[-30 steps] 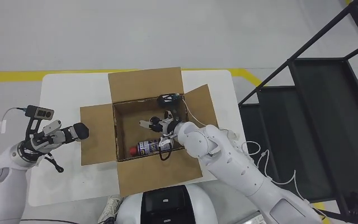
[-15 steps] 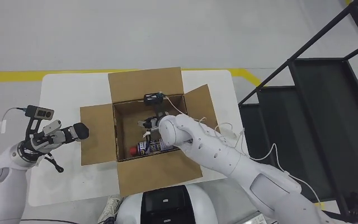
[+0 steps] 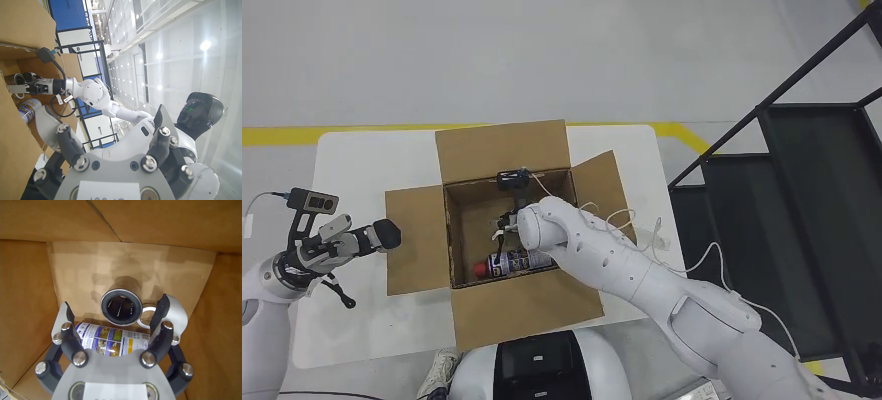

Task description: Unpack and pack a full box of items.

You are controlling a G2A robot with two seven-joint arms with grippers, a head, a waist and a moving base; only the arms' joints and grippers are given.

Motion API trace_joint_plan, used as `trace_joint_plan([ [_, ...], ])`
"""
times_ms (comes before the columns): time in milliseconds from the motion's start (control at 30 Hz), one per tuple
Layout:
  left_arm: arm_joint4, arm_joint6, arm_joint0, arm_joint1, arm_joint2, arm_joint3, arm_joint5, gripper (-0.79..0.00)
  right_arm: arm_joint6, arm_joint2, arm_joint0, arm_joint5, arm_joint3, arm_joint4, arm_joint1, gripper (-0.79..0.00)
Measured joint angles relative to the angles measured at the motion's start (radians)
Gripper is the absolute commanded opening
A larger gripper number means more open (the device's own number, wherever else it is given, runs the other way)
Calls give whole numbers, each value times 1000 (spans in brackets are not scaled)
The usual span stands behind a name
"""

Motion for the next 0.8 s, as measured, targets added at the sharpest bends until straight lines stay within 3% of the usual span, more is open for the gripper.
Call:
trace_joint_plan([
  [33, 0, 0, 0, 0, 0, 0, 0, 0, -6, 0, 5, -2, 14, 2, -6, -767],
  [67, 0, 0, 0, 0, 0, 0, 0, 0, -9, 1, 8, -2, 24, 6, -10, -785],
  [433, 0, 0, 0, 0, 0, 0, 0, 0, -48, 26, 11, 21, 72, 32, -45, -785],
  [600, 0, 0, 0, 0, 0, 0, 0, 0, -44, 41, -15, 44, -1, -9, -37, -785],
  [800, 0, 0, 0, 0, 0, 0, 0, 0, -8, 88, -86, 64, -178, -101, 3, -785],
])
